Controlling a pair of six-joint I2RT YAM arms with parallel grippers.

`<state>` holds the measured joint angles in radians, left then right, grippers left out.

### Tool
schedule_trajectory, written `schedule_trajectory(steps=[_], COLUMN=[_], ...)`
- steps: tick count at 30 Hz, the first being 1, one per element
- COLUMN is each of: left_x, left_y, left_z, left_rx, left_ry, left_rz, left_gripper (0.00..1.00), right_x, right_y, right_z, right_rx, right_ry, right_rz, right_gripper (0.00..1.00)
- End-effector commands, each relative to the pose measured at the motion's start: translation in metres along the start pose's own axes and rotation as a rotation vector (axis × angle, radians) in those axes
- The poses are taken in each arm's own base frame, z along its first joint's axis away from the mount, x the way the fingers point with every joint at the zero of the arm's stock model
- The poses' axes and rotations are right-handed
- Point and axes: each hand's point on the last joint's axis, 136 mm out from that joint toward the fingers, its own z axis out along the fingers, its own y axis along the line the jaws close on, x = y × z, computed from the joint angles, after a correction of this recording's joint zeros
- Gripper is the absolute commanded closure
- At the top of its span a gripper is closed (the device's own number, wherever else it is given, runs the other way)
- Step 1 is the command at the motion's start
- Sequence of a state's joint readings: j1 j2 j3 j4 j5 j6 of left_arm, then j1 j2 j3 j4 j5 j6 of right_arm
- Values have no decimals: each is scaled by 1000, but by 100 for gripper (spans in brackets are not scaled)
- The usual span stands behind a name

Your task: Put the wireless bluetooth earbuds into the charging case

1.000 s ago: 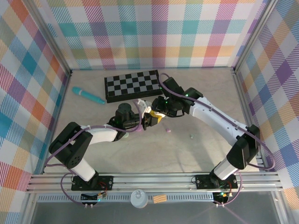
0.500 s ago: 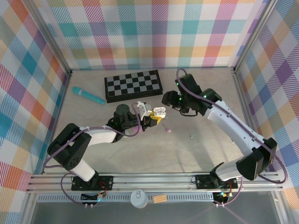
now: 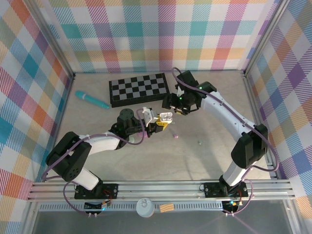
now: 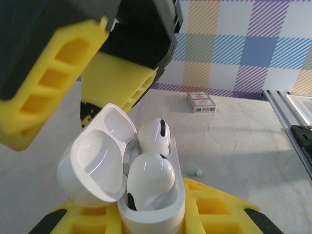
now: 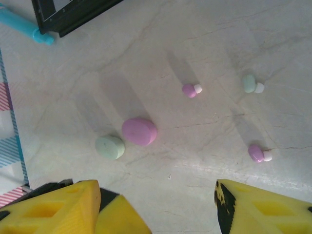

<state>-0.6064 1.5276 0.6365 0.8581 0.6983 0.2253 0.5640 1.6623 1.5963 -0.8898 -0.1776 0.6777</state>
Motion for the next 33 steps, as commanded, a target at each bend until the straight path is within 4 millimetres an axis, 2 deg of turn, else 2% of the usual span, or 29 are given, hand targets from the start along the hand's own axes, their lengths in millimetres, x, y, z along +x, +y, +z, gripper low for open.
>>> schedule_trajectory(steps=[1, 12, 16, 23, 28, 31, 33], left_x=[-15, -27, -26, -35, -35, -36, -36], left_y=[6, 10, 10, 21, 26, 26, 24], left_z=[-2, -2, -3, -5, -4, -3, -2], left_rx=[-16, -20, -25, -56, -64, -53, -44], left_ry=[-21, -47, -40, -60, -56, -58, -57], left_rz=[16, 2, -1, -33, -39, -37, -38], left_gripper=[100, 100, 100, 100, 100, 100, 100], right_x=[17, 30, 26, 40, 42, 37, 31], right_y=[3, -5, 3, -18, -10, -10, -2], right_z=[-13, -17, -20, -16, -25, -32, -38], right_rx=[-38, -27, -56, 47, 6, 11, -25], right_ry=[26, 50, 43, 123, 116, 78, 27], right_rz=[-39, -63, -80, -102, -125, -135, -164], right_gripper=[35, 35, 35, 33, 33, 33, 33])
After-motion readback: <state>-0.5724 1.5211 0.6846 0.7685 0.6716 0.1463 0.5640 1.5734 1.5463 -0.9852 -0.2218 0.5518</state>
